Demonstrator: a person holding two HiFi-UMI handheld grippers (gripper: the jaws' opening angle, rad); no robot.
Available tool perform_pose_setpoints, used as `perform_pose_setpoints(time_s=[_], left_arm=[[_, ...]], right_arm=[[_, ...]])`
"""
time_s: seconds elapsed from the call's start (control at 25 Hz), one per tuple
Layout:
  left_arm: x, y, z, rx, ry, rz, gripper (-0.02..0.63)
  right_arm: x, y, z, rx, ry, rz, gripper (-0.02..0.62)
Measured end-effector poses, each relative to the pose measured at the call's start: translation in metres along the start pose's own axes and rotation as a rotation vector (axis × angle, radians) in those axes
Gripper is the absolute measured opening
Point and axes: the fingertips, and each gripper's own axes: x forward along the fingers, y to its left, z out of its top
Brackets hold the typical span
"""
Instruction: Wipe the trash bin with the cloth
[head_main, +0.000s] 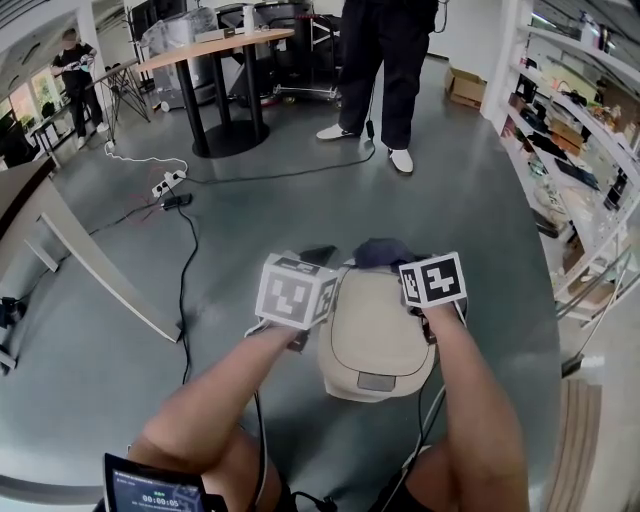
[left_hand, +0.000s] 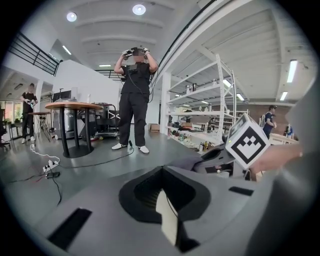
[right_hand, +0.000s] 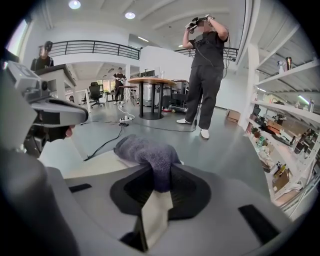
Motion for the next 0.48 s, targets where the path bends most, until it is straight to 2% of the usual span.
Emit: perform_pose_setpoints(time_s=[0.48], left_arm=[[0.011,-0.015,-0.003,0.019,0.017,-0.022,-0.003]], right_arm=[[-0.016,-0.047,-0.032,0.057,0.035,-0.067,0.064]])
